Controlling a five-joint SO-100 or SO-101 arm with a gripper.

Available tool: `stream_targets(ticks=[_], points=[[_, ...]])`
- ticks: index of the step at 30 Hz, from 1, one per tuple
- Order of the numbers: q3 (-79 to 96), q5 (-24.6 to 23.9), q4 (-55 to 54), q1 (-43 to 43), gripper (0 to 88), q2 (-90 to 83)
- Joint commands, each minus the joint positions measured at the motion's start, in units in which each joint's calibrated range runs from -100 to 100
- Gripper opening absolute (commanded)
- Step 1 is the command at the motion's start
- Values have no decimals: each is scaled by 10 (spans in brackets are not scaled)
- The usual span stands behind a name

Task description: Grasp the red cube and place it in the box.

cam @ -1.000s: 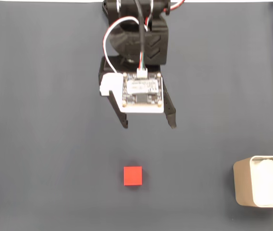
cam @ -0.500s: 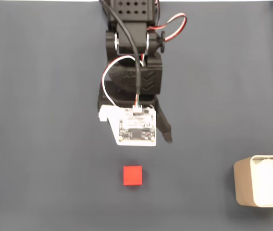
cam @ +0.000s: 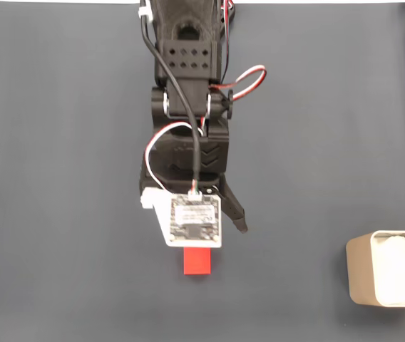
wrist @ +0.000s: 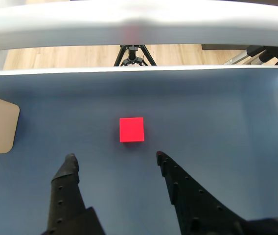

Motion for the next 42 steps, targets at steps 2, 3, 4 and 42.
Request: stream_targets(ticks=[2,3,4,42], points=[[-20,10,-30,2,380,13],[-24,10,-30,3,380,20],[-30,10,-30,3,380,26],[-124,13,-84,-2,395,181]])
